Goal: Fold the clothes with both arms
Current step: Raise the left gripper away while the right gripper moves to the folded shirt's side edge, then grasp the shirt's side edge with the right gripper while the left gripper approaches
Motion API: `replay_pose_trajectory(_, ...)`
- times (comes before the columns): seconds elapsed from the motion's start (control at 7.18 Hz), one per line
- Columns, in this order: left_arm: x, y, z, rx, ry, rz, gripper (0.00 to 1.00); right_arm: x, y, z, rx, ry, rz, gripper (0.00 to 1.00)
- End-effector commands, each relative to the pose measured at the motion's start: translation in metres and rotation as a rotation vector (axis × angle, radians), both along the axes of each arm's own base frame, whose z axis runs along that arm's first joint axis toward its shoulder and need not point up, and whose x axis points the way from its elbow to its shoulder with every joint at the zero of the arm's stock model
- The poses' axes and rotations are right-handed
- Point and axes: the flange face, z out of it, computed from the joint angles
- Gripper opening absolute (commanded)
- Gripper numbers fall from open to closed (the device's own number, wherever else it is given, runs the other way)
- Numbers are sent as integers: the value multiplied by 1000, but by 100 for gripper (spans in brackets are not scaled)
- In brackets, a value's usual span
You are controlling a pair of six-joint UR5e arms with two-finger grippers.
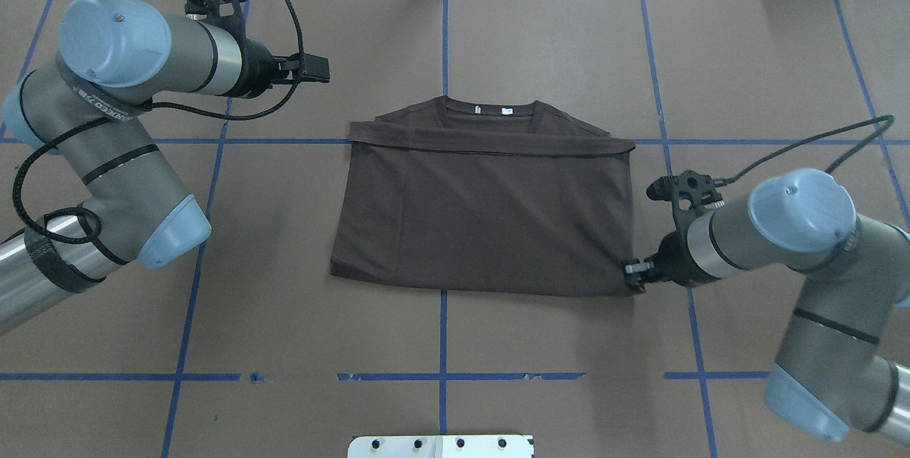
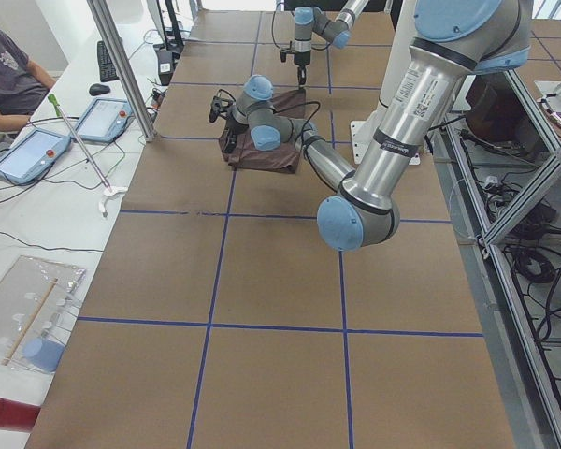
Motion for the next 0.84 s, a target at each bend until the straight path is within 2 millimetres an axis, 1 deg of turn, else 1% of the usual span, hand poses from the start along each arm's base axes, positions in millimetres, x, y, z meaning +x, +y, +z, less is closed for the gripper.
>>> replay_pose_trajectory(0.0, -4, 12, -5, 3, 23, 40, 100, 9, 79, 1, -71, 11, -98, 0)
replay_pose_trajectory(0.14, -8, 19, -13, 3, 45, 65, 100, -3, 99, 0, -117, 15, -114, 0)
replay_pose_trajectory(0.28, -9, 25, -9, -7, 54, 88, 100, -2, 103, -8, -114, -1, -120, 99)
replay_pose_trajectory(0.42, -13, 38, -7, -75, 99, 88, 100, 0, 102, -20, -100, -24, -112, 100)
replay_pose_trajectory(0.56, 6, 61, -11, -194, 165, 96, 100, 1, 88, -33, -78, -54, -76, 100)
replay_pose_trajectory(0.7, 40, 89, -1, -303, 183, 87, 100, 7, 61, -42, -32, -76, 19, 100)
